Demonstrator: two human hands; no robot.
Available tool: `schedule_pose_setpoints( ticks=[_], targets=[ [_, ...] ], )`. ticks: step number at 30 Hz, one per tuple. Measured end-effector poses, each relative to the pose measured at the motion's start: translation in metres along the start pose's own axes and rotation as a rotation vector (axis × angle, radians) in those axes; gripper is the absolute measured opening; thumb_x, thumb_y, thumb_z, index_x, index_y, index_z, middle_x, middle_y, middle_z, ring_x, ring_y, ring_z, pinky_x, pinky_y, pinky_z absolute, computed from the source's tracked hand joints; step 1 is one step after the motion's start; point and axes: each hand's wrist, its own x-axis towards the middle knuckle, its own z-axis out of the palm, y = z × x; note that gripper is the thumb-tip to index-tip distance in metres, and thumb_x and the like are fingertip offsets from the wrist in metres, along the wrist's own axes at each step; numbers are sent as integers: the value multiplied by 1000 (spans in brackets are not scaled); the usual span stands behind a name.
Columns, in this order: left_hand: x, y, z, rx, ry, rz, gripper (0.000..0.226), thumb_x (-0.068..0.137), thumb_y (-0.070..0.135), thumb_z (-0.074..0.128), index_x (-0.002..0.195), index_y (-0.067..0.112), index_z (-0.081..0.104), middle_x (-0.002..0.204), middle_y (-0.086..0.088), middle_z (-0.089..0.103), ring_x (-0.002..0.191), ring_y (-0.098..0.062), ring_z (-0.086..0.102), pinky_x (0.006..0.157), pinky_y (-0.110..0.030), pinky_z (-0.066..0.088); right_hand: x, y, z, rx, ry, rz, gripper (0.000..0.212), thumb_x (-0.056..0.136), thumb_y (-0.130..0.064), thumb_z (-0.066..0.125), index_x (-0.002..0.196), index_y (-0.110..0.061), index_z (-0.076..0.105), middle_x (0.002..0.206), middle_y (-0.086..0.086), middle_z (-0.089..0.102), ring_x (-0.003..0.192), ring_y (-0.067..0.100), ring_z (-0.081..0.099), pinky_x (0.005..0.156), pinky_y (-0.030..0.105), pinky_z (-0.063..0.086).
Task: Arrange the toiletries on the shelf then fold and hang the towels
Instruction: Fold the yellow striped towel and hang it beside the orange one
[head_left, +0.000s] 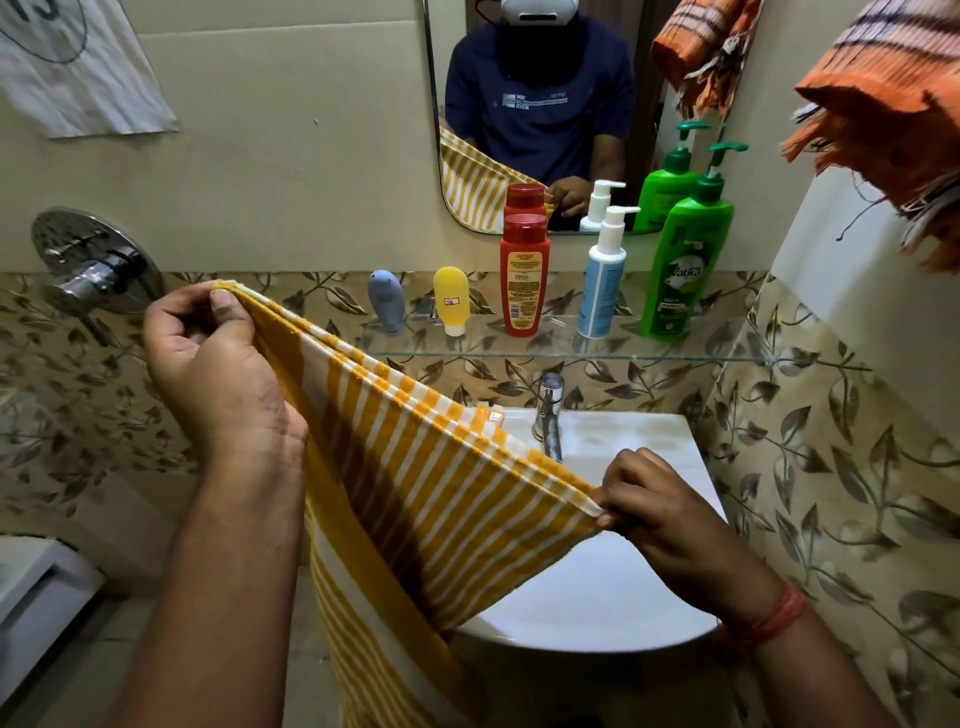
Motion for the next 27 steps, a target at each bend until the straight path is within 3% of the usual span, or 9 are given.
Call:
schedule_pose_setpoints(
  ticks=[4,7,9,11,13,16,21,24,27],
  targets=[
    [-6,-5,1,34,-55,-10,20,96,8,60,93,28,60,97,7,64,87,0,65,77,-11,51,-3,-2,-7,271,-318,188,15,94,-50,50,82,-41,52,94,-16,42,89,8,50,78,21,42],
    [-11,-7,0,44,-99,-8,22,97,8,60,91,29,60,94,9,64,83,3,65,76,-11,51,-4,-12,-25,335,-498,229,23,89,-46,68,77,-37,50,84,-7,49,81,15,56,80,40,52],
    [-9,-9,-1,46,-139,-18,23,98,6,59,90,28,59,90,10,63,78,6,65,76,-11,51,-7,-31,-53,360,-546,202,19,89,-40,70,80,-32,56,81,-6,57,79,13,61,79,41,53],
    [-2,-11,-2,55,-168,-57,23,99,6,57,90,27,59,87,9,62,74,6,63,75,-12,51,-5,-54,-84,429,-450,127,12,91,-36,69,89,-25,67,87,-7,66,86,12,66,78,31,53],
    [4,-17,-1,54,-166,-113,22,100,7,56,90,26,59,85,8,63,72,4,62,76,-16,52,1,-63,-101,409,-248,86,26,88,-45,66,91,-19,70,90,-2,70,86,15,68,73,32,54],
    [4,-24,1,40,-141,-181,22,100,7,55,90,26,60,83,8,63,70,2,62,74,-18,53,8,-55,-106,245,-65,109,36,82,-62,60,89,-28,68,85,-6,68,80,10,67,66,31,53],
    [-3,-30,-7,89,-203,-200,22,100,10,56,89,28,62,84,10,65,76,-3,62,76,-25,53,-5,-36,-119,126,-6,167,32,86,-66,52,98,-41,67,88,-14,67,79,7,65,61,23,51],
    [-10,-29,-10,130,-246,-205,21,101,16,57,90,32,64,89,10,67,82,-5,64,75,-24,53,-13,-34,-121,33,40,154,30,89,-67,45,101,-46,64,93,-18,66,85,5,64,65,30,53],
    [-13,-26,-11,151,-261,-192,16,102,20,56,96,32,64,94,8,68,86,-6,65,73,-22,53,-18,-43,-127,146,188,122,27,91,-63,50,99,-42,64,92,-15,65,85,10,64,67,35,52]
  ],
)
